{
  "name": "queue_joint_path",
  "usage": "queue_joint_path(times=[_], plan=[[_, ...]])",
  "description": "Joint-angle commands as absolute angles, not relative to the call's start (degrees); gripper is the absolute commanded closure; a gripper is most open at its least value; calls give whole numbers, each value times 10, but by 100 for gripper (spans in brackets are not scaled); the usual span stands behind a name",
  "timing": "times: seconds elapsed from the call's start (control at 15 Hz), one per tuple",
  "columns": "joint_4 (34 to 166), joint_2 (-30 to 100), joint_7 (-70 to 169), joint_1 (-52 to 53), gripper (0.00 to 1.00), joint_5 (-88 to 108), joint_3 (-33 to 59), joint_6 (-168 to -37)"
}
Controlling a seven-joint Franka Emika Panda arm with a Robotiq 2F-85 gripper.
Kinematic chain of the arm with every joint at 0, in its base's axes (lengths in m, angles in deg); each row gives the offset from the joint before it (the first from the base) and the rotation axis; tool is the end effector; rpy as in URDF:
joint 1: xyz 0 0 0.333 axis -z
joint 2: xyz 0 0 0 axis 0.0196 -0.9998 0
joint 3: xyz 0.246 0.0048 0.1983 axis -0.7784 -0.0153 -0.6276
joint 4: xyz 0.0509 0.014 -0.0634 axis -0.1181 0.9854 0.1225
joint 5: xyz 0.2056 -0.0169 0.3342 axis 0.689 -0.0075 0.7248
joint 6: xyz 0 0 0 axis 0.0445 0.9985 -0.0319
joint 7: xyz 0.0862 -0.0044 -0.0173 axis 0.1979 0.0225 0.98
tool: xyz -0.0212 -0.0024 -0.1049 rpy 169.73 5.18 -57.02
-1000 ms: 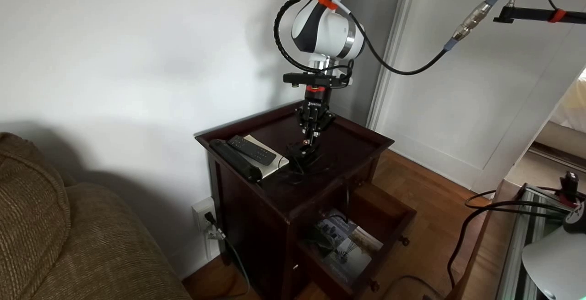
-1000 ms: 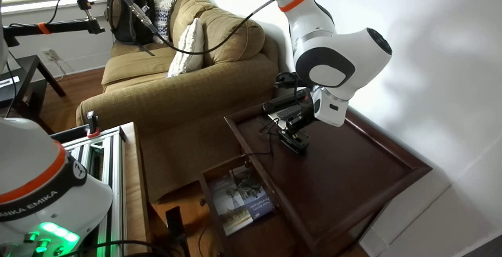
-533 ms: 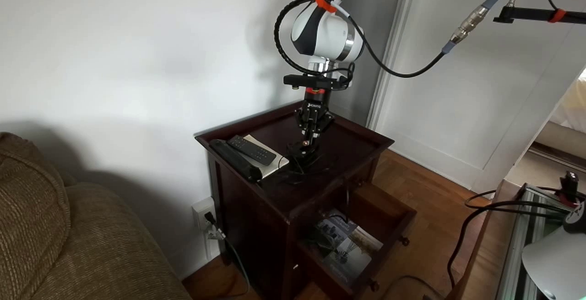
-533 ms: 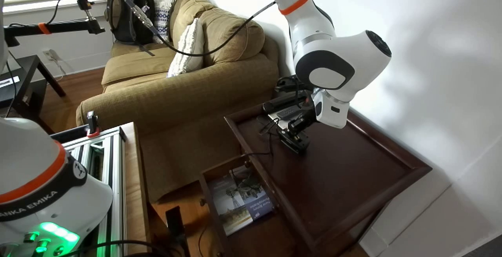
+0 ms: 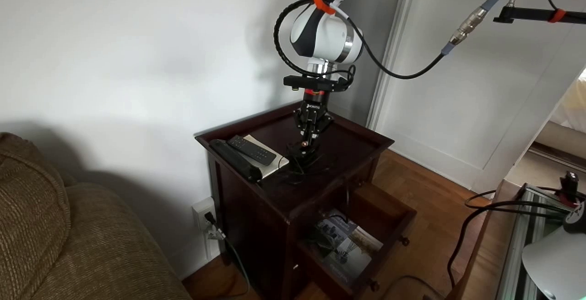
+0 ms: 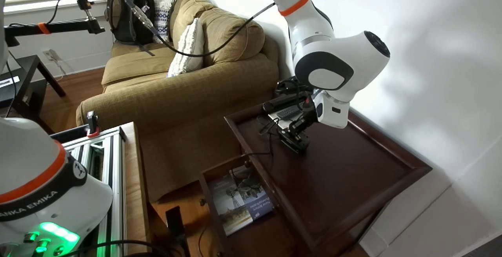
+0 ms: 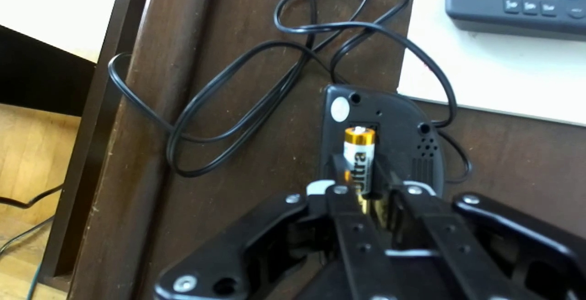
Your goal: Place the battery on top of the black object
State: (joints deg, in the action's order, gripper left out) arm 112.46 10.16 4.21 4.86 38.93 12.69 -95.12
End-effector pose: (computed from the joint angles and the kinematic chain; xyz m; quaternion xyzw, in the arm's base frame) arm 0.6030 -0.0634 0.1192 -0.7732 0.6007 0.1912 0.0696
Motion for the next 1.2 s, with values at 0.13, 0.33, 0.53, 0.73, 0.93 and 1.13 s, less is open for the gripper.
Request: queue_joint_path(times=[0.13, 0.33, 0.53, 0.73, 0.93, 1.13], plan=[[1107, 84, 65, 55, 96, 402, 119, -966], [1100, 81, 67, 54, 96, 400, 120, -965], [1099, 79, 67, 55, 96, 401, 120, -961], [1096, 77, 63, 54, 96, 400, 121, -957], [1094, 76, 59, 53, 96, 400, 122, -956], [1094, 77, 57, 53, 96, 400, 122, -952]])
